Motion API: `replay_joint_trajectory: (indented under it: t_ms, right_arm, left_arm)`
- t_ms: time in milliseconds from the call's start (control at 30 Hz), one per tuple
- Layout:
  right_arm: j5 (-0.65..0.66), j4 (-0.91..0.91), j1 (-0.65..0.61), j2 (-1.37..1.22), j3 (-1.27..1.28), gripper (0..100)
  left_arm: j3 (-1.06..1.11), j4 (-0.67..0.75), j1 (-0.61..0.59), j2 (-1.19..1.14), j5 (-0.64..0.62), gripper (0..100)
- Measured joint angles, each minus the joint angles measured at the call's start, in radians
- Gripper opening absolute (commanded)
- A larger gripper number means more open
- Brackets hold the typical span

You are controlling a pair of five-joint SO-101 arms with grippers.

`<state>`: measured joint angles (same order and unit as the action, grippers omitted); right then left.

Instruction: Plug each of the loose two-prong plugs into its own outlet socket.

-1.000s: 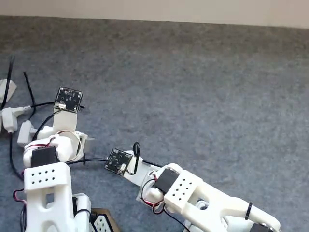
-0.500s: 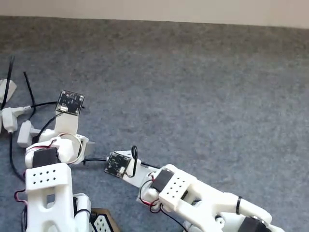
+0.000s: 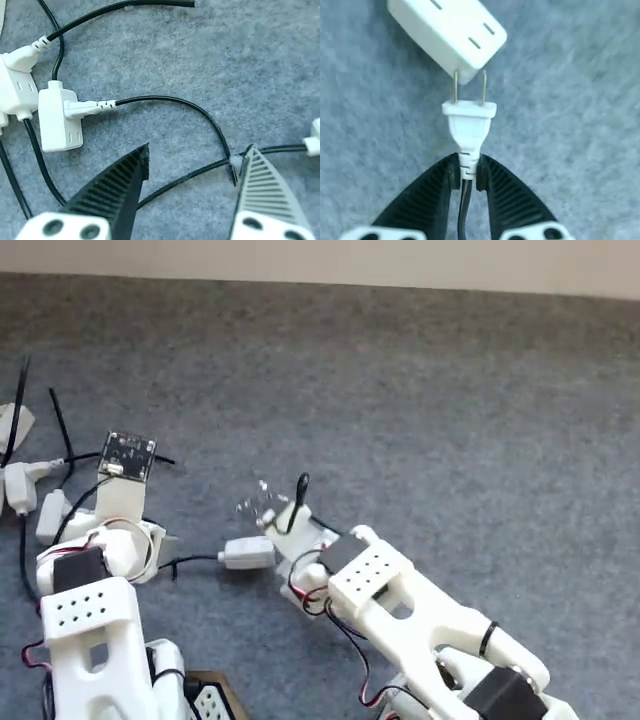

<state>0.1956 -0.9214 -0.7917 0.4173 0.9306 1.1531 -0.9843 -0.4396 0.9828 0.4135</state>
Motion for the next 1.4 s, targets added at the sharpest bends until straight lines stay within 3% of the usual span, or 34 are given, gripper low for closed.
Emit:
replay_joint_trajectory:
  t_ms: [200, 500, 667, 833, 1067, 1400]
  right_arm:
    - [-0.06, -0.005, -0.031, 0.216, -0.035, 0.5]
    - [-0.014, -0.141, -0.04, 0.621, -0.031, 0.5]
    - [-0.014, -0.044, -0.044, 0.635, 0.044, 0.5]
    - [-0.014, 0.086, -0.044, 0.634, 0.172, 0.5]
    - [-0.014, 0.121, -0.044, 0.632, 0.212, 0.5]
    - [-0.029, 0.107, -0.044, 0.632, 0.209, 0.5]
  left_arm:
    - [-0.068, -0.008, -0.011, 0.0, 0.003, 30]
    - [-0.244, -0.175, -0.009, 0.0, -0.005, 30]
    - [-0.315, -0.252, 0.112, 0.0, -0.077, 36]
    - [-0.39, -0.284, 0.258, 0.0, -0.15, 37]
    - [-0.45, -0.284, 0.399, 0.0, -0.218, 37]
    - [-0.368, -0.279, 0.476, 0.002, -0.256, 37]
